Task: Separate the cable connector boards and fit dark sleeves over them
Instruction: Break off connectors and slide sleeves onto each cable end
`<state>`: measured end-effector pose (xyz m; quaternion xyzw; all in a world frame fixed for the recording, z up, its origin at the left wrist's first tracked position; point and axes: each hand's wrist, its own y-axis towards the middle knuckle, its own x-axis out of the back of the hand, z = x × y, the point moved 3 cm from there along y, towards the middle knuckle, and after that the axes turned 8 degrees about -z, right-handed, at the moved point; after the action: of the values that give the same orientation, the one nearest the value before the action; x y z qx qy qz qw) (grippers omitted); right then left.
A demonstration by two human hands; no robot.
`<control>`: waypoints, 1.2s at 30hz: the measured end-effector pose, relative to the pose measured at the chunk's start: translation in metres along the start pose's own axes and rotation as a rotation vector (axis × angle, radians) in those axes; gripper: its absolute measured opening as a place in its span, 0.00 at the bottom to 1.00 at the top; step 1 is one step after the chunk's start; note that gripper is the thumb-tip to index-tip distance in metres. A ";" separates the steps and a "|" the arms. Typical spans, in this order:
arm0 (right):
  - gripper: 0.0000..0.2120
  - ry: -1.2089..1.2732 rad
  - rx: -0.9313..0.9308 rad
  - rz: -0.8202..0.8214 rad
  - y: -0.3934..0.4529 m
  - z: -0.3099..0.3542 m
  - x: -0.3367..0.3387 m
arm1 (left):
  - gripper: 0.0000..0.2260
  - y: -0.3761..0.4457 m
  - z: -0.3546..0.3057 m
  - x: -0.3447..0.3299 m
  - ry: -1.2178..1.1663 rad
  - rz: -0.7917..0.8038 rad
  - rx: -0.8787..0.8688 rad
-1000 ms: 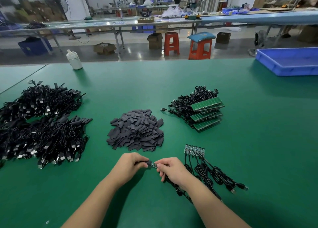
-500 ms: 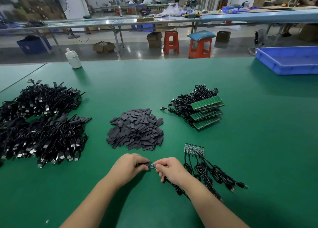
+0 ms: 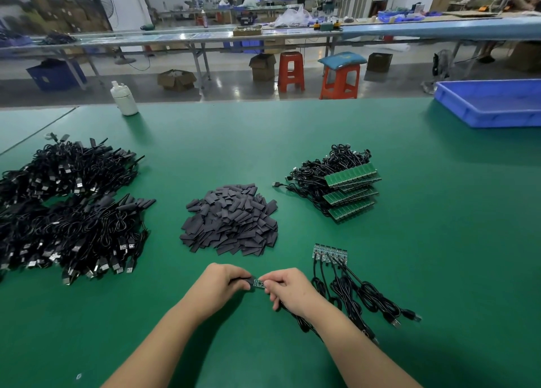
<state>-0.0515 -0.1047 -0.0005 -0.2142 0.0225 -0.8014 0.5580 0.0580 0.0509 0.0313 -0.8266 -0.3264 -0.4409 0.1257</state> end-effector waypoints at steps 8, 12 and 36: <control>0.09 0.046 -0.018 -0.015 -0.001 0.002 0.001 | 0.08 0.000 -0.005 0.002 0.001 -0.020 -0.059; 0.10 0.068 -0.032 -0.029 -0.001 0.003 0.001 | 0.08 0.001 -0.007 0.003 0.028 -0.036 -0.102; 0.14 0.173 -0.035 0.017 -0.003 0.007 0.000 | 0.08 0.001 -0.021 -0.016 0.033 -0.071 -0.096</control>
<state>-0.0513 -0.1027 0.0066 -0.1536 0.0863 -0.8115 0.5571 0.0388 0.0335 0.0307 -0.8123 -0.3317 -0.4738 0.0755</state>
